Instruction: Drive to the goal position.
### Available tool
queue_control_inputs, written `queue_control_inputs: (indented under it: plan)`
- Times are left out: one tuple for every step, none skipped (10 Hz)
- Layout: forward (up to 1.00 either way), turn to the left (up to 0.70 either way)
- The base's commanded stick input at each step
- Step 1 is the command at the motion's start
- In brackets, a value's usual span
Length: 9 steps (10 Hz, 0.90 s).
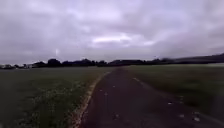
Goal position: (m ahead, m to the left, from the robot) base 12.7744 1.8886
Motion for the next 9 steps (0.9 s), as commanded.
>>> queue_control_inputs:
  plan:
    - [0.5, 0.0]
    - [0.5, 0.0]
    - [0.5, 0.0]
    - [0.5, 0.0]
    - [0.5, 0.0]
    - [0.5, 0.0]
    - [0.5, 0.0]
    - [0.5, 0.0]
    - [0.5, 0.0]
